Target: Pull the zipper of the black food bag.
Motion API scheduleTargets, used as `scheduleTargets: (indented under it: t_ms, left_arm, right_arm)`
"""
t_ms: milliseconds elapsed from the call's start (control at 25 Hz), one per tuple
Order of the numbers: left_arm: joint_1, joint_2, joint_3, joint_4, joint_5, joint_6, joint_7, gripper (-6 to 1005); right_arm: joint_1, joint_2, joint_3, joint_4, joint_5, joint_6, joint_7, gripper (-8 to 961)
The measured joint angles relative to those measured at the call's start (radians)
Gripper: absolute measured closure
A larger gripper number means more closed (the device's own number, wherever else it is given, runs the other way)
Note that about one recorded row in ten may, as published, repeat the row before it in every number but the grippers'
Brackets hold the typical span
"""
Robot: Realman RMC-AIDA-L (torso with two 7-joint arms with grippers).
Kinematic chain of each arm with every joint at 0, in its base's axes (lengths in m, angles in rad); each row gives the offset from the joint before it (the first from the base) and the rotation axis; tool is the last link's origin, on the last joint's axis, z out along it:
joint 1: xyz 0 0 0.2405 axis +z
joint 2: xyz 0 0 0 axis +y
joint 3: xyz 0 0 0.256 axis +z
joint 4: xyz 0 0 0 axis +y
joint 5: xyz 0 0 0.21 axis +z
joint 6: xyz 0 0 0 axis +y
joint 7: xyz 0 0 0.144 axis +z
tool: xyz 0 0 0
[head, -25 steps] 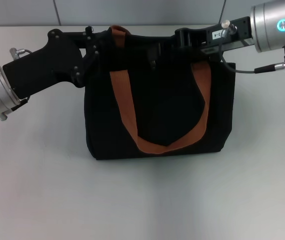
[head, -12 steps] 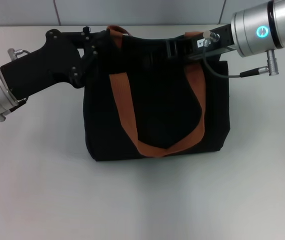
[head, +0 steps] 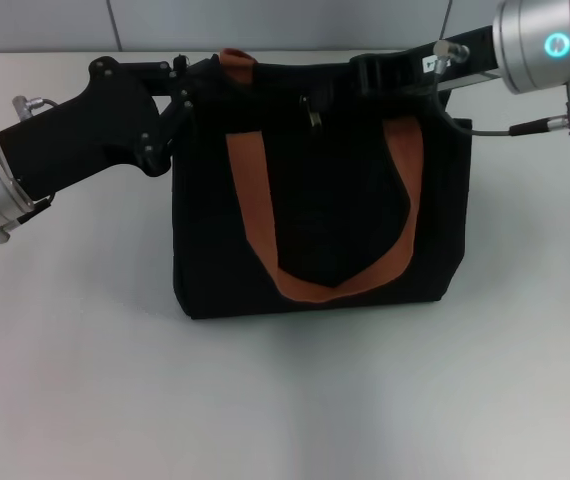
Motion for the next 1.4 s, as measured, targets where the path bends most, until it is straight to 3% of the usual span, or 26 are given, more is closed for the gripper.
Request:
scheduleTargets:
  t_ms: [600, 800, 1120, 1400]
  left_arm:
    - [0.001, 0.0, 0.0, -0.002, 0.0, 0.006, 0.001, 973]
    - [0.001, 0.0, 0.0, -0.003, 0.0, 0.007, 0.001, 973]
    - [0.003, 0.0, 0.0, -0.004, 0.0, 0.007, 0.001, 973]
    - [0.005, 0.0, 0.0, -0.006, 0.0, 0.007, 0.009, 974]
  right_arm:
    - [-0.011, -0.003, 0.007, -0.039, 0.023, -0.061, 0.003, 953]
    - [-0.019, -0.003, 0.02, -0.083, 0.031, -0.114, 0.002, 925]
    - [-0.016, -0.003, 0.021, -0.1, 0.024, -0.135, 0.0, 735]
    - [-0.005, -0.004, 0.009, -0.086, -0.025, -0.104, -0.016, 728]
